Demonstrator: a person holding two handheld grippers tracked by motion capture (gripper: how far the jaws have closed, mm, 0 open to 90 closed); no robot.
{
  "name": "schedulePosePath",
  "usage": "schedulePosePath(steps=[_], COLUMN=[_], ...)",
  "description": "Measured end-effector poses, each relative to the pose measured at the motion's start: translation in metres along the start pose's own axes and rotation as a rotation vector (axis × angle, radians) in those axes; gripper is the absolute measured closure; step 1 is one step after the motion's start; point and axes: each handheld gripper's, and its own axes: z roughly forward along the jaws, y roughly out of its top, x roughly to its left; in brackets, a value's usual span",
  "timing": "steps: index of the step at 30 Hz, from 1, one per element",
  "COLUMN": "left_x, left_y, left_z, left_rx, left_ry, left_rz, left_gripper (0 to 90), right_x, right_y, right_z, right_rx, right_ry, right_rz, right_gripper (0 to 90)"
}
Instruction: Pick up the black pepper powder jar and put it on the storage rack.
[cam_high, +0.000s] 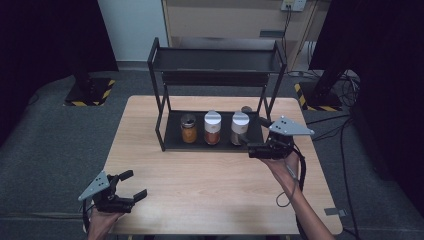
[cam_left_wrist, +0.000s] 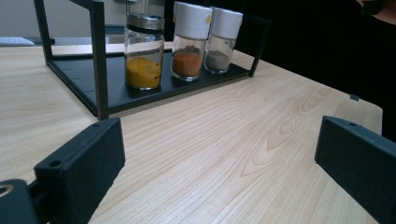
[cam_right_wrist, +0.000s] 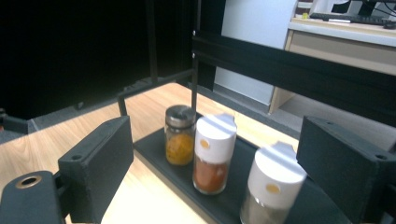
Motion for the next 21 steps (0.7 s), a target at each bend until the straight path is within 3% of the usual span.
schedulePosePath(steps=[6,21], left_x=[-0.001,-0.001], left_y=[0.001,0.000], left_z=[0.001,0.000], left_rx=[0.006,0.005], left_ry=[-0.002,-0.002], left_rz=[0.004,0.003], left_gripper=[1.0,1.0], right_x=[0.002,0.006], right_y=[-0.019,-0.046], right_z=[-0.016,-0.052], right_rx=[0.000,0.016], right_ry=[-0.007,-0.043], right_rz=[0.016,0.046], right_gripper=[11.0,10.6])
